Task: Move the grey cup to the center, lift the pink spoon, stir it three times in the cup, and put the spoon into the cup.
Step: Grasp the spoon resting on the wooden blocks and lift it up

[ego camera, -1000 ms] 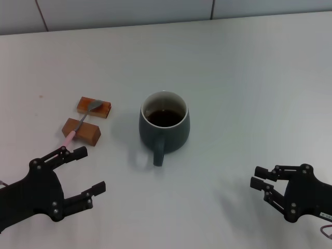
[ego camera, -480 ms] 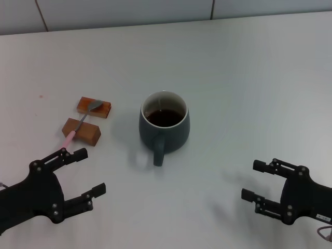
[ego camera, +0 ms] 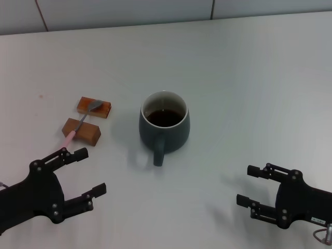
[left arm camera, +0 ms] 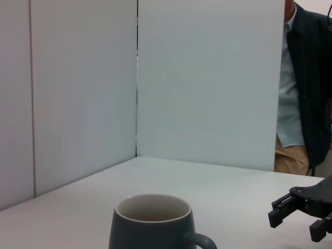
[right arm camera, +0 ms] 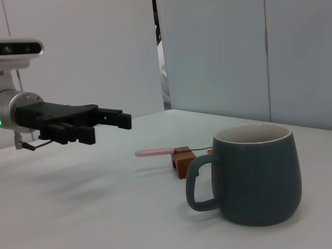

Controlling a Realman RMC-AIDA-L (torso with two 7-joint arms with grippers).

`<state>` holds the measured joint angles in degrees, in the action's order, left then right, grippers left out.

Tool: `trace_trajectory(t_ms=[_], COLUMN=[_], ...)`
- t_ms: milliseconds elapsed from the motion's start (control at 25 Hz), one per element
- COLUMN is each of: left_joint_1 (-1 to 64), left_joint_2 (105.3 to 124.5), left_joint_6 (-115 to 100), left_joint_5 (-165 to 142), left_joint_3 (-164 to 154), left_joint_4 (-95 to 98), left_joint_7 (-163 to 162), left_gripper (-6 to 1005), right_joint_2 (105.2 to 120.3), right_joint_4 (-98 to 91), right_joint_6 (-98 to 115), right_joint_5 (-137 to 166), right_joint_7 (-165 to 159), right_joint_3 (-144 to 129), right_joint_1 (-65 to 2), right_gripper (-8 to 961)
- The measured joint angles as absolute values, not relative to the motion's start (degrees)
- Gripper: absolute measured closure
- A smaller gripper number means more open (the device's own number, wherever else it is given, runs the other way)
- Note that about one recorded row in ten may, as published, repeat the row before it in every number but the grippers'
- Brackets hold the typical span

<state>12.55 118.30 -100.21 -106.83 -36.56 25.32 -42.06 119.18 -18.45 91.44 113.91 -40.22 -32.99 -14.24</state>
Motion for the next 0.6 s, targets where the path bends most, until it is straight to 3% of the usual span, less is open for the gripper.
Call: trace_trajectory(t_ms=[320, 600], left_joint_1=[12.41, 10.39], left_joint_2=[118.3, 118.36], left_joint_6=[-105.01, -107.71], left_joint_5=[-102.41, -96.24], left_joint_3=[-30.1, -13.06], left_joint_4=[21.53, 15.26], left_joint_7=[-48.27, -74.66], left_gripper=[212, 213], right_joint_2=[119.18, 119.16], right_joint_4=[-18.45, -18.46], right_joint_6=[91.39, 91.39], right_joint_5=[113.65, 113.54], right_joint_7=[-40.28, -40.31], right_joint_3=[-32.85, -32.72], right_joint_1=[-14.39, -15.09], right_gripper=[243, 243])
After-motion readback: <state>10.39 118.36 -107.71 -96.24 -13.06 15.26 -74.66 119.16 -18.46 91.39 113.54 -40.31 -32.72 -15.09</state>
